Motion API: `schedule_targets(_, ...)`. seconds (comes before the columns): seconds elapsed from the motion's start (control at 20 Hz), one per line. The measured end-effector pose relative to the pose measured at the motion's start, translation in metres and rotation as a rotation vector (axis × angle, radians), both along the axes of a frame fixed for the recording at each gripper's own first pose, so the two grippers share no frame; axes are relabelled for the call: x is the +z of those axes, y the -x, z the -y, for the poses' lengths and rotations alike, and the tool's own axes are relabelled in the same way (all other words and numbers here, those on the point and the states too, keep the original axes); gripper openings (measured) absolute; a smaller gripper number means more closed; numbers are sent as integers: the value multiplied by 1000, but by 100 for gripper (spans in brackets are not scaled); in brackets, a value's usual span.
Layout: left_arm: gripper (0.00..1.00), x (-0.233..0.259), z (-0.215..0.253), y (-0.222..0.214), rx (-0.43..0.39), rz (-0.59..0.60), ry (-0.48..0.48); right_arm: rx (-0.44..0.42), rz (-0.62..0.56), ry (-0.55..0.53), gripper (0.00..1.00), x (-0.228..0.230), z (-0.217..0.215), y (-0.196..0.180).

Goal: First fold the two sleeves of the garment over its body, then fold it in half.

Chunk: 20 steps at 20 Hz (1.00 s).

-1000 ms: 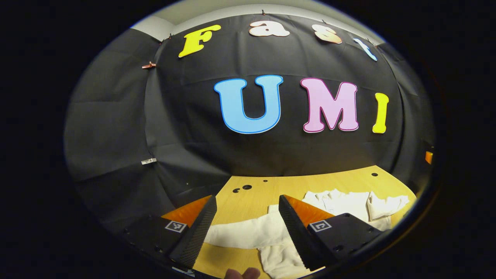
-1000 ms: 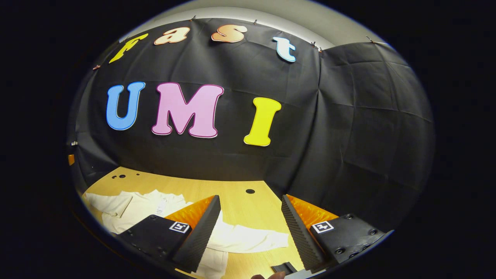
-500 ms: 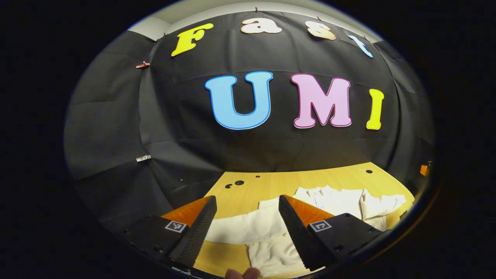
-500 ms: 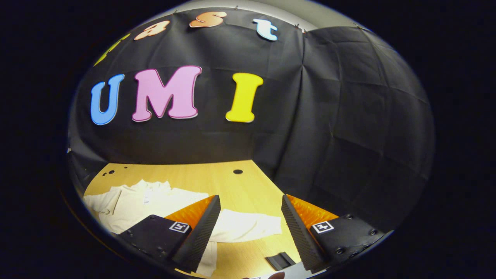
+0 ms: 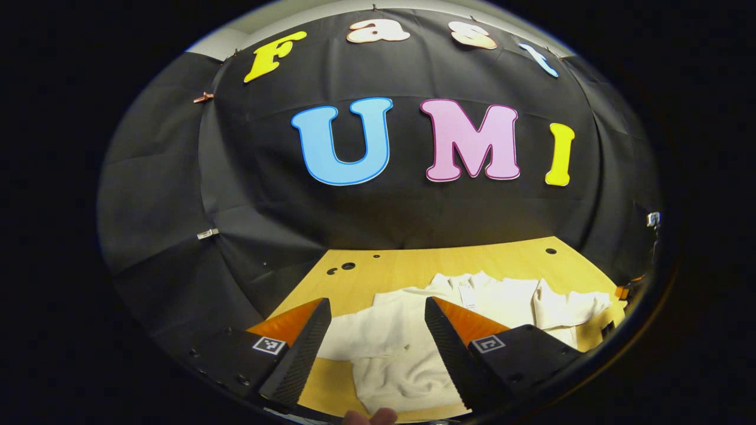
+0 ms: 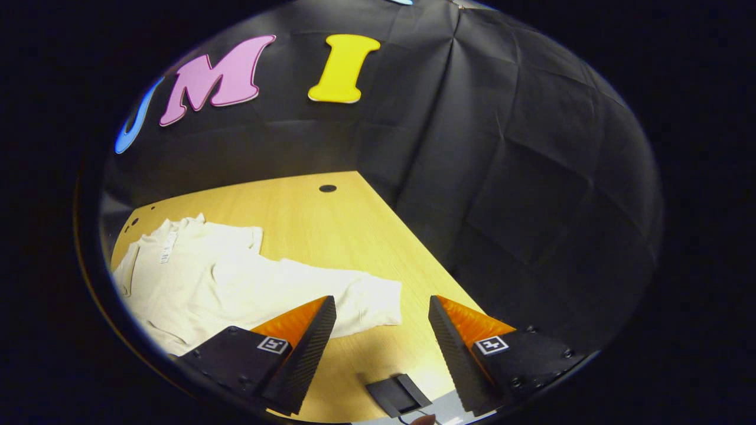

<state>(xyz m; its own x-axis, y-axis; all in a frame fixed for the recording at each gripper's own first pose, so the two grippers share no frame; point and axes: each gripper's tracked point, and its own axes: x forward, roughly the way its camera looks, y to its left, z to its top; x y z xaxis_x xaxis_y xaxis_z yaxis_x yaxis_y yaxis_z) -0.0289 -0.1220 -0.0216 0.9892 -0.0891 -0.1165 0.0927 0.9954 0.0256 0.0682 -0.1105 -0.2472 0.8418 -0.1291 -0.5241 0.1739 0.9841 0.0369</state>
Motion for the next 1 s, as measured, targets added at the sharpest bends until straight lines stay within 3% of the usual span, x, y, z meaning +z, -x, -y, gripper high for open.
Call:
schedule_targets(0.3, 98, -2, 18, 0, 49, -27, -35, 47, -148, -115, 97, -57, 11, -23)
schedule_targets(0.65, 98, 9, 48, 4, 101, -28, -28, 133, -234, -156, 93, -92, -1, -43)
schedule_targets(0.8, 98, 12, 58, 7, 95, -25, -39, 168, -197, -146, 73, -90, -3, -47)
schedule_targets(0.85, 98, 12, 59, 7, 93, -23, -43, 173, -198, -146, 74, -92, -6, -46)
schedule_targets(0.95, 98, 12, 59, 4, 86, -23, -50, 182, -180, -152, 43, -91, -9, -44)
schedule_targets(1.0, 98, 14, 58, 2, 80, -20, -50, 184, -178, -155, 43, -92, -9, -41)
